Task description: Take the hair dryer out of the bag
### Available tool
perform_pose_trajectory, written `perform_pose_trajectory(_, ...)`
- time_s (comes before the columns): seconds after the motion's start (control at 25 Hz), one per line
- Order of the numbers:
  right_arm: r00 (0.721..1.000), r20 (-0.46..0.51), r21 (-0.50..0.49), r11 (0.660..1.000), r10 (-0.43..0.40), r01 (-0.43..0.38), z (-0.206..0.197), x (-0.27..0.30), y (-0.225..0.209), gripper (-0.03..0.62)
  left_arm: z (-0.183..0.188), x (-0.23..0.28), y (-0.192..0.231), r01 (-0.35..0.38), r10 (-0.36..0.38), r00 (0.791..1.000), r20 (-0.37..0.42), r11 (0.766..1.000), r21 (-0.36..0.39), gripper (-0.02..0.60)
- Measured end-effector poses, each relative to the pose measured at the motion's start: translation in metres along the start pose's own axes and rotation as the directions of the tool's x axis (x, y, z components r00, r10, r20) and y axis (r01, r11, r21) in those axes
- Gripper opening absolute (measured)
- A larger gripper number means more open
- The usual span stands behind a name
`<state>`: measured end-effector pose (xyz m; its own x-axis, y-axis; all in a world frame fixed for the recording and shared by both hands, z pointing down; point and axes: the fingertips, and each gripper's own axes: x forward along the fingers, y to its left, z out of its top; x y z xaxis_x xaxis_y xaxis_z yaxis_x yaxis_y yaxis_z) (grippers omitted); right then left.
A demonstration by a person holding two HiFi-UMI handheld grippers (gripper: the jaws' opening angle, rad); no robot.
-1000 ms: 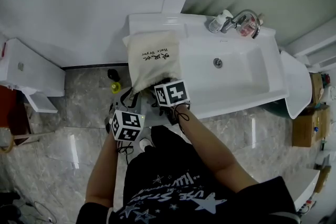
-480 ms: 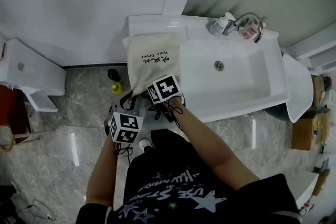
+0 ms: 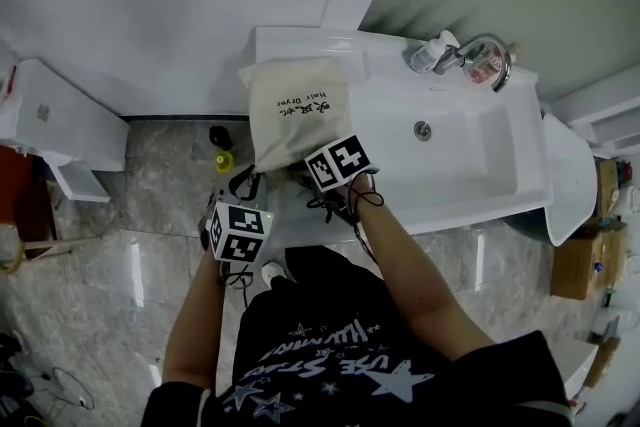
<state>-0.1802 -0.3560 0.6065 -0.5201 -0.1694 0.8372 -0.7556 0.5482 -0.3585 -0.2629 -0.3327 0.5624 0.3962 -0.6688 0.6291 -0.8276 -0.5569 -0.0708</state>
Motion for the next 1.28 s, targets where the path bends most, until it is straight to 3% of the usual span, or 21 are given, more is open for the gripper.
perform_pose_trajectory(0.68, 0.983, 0.081, 0.074, 0.982, 0.167, -0.173, -0.016, -0.030, 0.038, 0.258, 0.010, -0.008, -0.002, -0.031, 0.031, 0.999, 0.023, 0.999, -0.009, 0.071)
perform_pose_trajectory(1.28, 0.985, 0.109, 0.121, 0.982, 0.131, -0.144, -0.085, -0.050, 0.084, 0.256, 0.009, -0.022, -0.014, 0.024, -0.021, 0.997, 0.069, 0.999, -0.035, 0.071)
